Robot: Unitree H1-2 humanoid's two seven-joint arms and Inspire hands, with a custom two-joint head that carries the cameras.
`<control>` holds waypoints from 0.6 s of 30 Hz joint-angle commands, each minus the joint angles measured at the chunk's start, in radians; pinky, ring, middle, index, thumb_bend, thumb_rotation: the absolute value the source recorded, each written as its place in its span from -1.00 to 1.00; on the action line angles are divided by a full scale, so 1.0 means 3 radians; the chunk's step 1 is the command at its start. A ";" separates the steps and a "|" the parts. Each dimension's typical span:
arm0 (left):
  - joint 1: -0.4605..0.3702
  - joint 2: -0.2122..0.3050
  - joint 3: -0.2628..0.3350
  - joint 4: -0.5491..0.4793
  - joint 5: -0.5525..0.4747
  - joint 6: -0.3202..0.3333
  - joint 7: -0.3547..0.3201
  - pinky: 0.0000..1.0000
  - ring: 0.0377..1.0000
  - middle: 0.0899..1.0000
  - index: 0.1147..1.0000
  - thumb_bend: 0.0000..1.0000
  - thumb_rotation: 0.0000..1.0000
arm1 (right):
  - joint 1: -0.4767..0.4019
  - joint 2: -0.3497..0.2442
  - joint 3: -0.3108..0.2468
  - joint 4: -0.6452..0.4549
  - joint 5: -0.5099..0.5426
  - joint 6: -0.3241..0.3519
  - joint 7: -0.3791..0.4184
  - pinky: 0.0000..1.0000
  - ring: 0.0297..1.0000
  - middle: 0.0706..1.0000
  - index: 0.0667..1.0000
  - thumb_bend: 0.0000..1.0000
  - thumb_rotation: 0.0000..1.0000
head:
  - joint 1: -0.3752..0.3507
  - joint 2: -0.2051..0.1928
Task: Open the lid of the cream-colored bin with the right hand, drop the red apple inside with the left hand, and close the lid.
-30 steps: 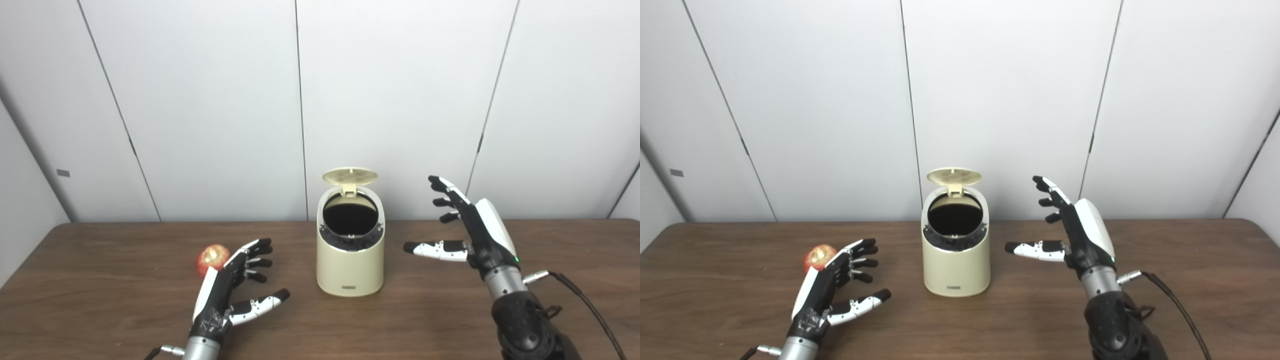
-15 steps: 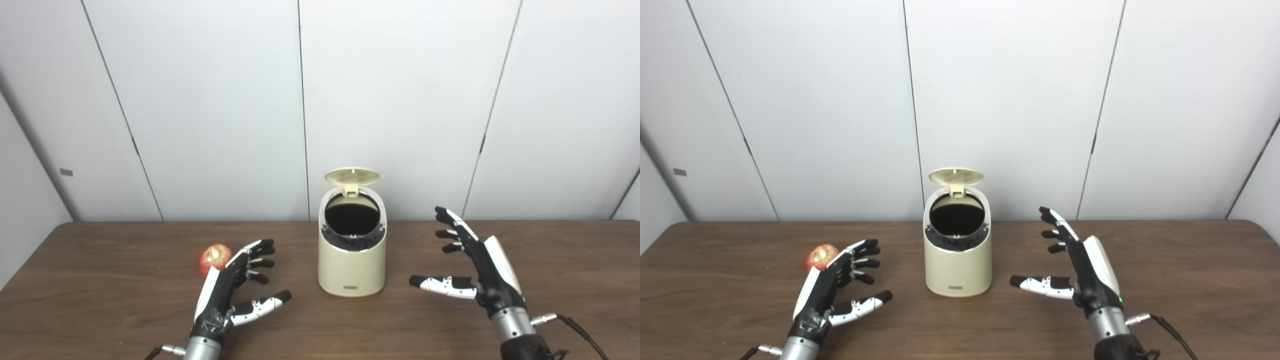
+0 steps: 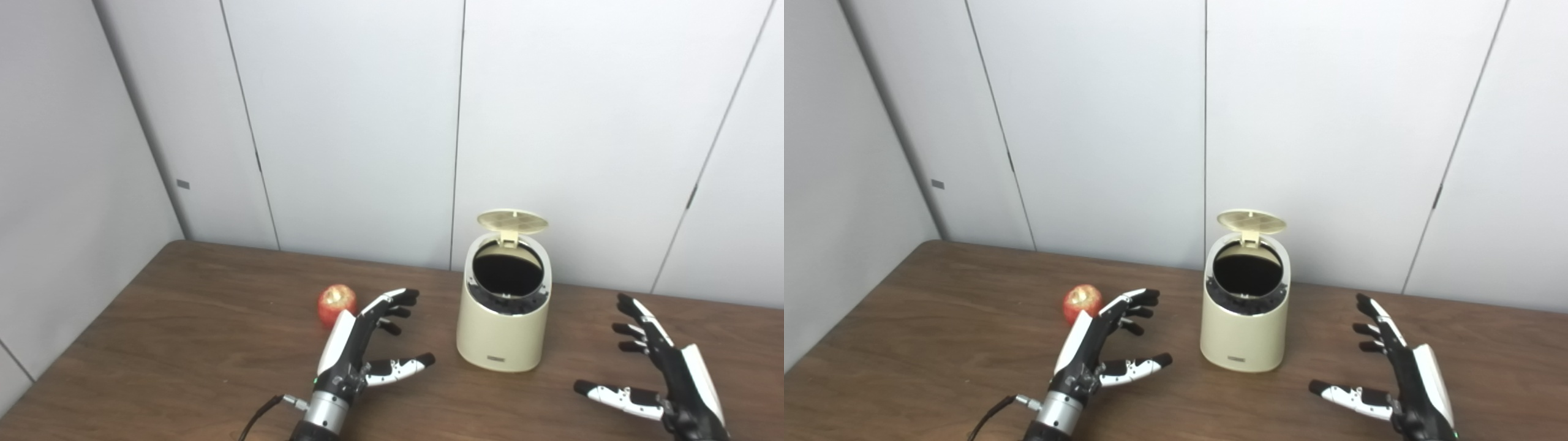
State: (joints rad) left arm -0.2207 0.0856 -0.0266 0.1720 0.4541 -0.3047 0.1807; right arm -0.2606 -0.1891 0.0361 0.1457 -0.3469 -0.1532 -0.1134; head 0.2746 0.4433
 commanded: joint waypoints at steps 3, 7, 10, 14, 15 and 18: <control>-0.0089 -0.0008 0.0110 -0.0270 0.0299 0.0141 0.0357 0.51 0.57 0.50 0.57 0.37 -0.67 | -0.0087 -0.0041 -0.0052 -0.0118 0.0071 -0.0086 -0.0010 0.45 0.63 0.80 0.81 0.52 -0.89 | 0.0000 0.0005; -0.0137 0.0058 0.0194 -0.0352 0.0386 0.0239 0.0471 0.58 0.64 0.56 0.57 0.40 -0.68 | -0.0069 -0.0045 -0.0047 -0.0191 0.0058 -0.0023 0.0014 0.41 0.61 0.79 0.81 0.50 -0.90 | 0.0047 -0.0007; -0.0202 0.0134 0.0260 -0.0365 0.0365 0.0320 0.0477 0.53 0.66 0.58 0.58 0.42 -0.68 | -0.0060 -0.0041 -0.0042 -0.0244 0.0034 0.0041 0.0029 0.37 0.58 0.79 0.80 0.48 -0.91 | 0.0071 -0.0011; -0.0287 0.0251 0.0277 -0.0331 0.0416 0.0443 0.0468 0.71 0.83 0.63 0.56 0.44 -0.65 | -0.0056 -0.0046 -0.0036 -0.0303 0.0004 0.0111 0.0052 0.31 0.56 0.78 0.80 0.46 -0.97 | 0.0087 -0.0006; -0.0311 0.0285 0.0275 -0.0311 0.0473 0.0486 0.0504 0.74 0.86 0.63 0.56 0.45 -0.64 | -0.0055 -0.0042 -0.0040 -0.0324 0.0001 0.0134 0.0057 0.31 0.56 0.79 0.80 0.46 -0.98 | 0.0088 -0.0005; -0.0360 0.0339 0.0292 -0.0282 0.0564 0.0625 0.0581 0.73 0.83 0.64 0.56 0.49 -0.62 | -0.0051 -0.0016 -0.0060 -0.0378 -0.0006 0.0210 0.0046 0.30 0.54 0.77 0.78 0.48 -1.00 | 0.0098 -0.0005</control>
State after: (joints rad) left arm -0.2882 0.1770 0.0568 0.0989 0.5989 -0.1286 0.3225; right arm -0.2503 -0.1920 0.0298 0.0705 -0.3444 -0.0898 -0.0900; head 0.3037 0.4403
